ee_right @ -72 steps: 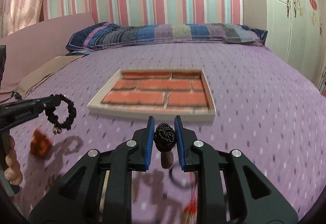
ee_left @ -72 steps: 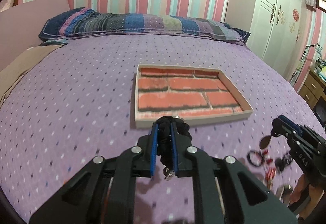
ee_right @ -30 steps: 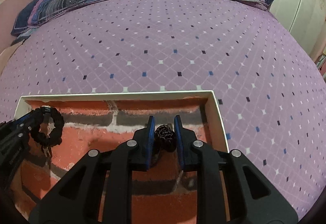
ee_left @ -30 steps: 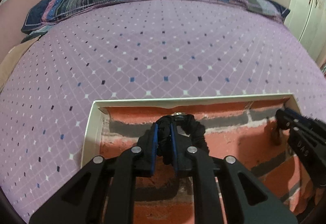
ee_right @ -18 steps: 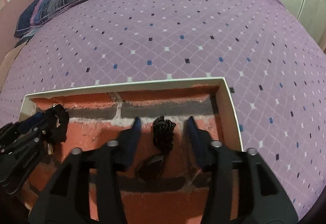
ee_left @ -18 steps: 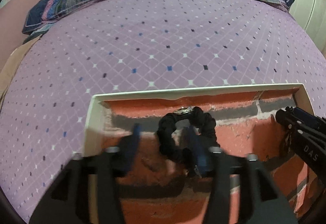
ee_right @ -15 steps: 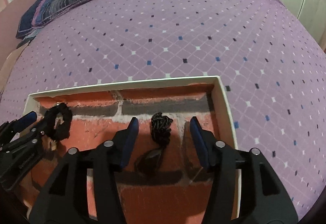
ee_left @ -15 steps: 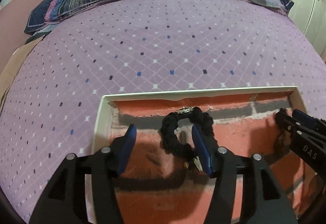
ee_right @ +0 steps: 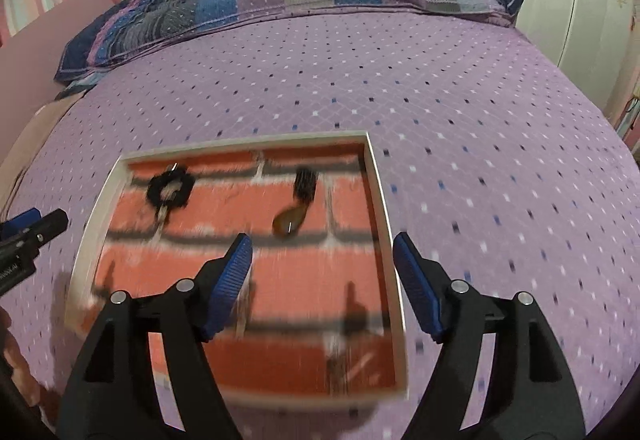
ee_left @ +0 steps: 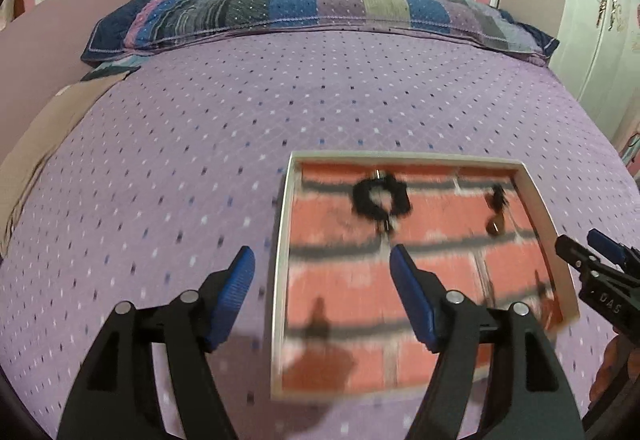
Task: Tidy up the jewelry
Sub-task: 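Move both open grippers back toward the remaining jewelry on the bed, then grasp the dark wooden bead bracelet with the left gripper while the right grasps the black braided bracelet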
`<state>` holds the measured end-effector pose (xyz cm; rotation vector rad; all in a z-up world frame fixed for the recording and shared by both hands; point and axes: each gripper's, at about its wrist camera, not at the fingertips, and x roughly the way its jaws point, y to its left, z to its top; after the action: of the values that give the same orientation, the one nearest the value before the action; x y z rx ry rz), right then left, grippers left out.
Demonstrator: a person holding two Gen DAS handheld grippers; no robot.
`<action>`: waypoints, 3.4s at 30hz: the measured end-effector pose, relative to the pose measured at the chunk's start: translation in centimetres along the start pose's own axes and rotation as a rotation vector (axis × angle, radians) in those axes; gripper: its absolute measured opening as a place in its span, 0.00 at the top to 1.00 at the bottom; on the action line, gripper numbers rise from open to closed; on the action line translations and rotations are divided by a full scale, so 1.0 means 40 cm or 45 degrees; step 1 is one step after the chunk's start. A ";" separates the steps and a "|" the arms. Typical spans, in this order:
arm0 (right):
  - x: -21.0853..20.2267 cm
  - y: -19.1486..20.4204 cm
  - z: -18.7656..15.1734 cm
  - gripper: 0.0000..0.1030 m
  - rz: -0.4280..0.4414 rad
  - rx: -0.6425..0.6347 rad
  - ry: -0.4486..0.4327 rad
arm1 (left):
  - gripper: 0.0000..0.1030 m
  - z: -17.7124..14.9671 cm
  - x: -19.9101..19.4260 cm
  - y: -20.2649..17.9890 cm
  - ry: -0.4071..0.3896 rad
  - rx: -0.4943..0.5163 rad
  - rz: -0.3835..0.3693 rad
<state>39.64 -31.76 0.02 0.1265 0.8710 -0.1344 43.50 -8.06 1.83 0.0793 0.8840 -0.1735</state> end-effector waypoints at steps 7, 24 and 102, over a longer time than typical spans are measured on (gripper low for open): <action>-0.115 0.032 -0.172 0.30 -0.012 -0.058 -0.020 | 0.33 -0.188 -0.116 0.018 0.010 -0.032 -0.013; -0.402 0.033 -0.531 0.26 -0.078 -0.151 -0.209 | 0.32 -0.547 -0.372 0.059 -0.064 -0.083 -0.053; -0.331 0.183 -0.771 0.75 0.080 -0.164 -0.153 | 0.26 -0.770 -0.300 0.061 -0.072 -0.031 -0.080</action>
<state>9.26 -18.61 -9.07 0.0248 0.7528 -0.0264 13.01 0.07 -8.35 0.0236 0.8322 -0.2223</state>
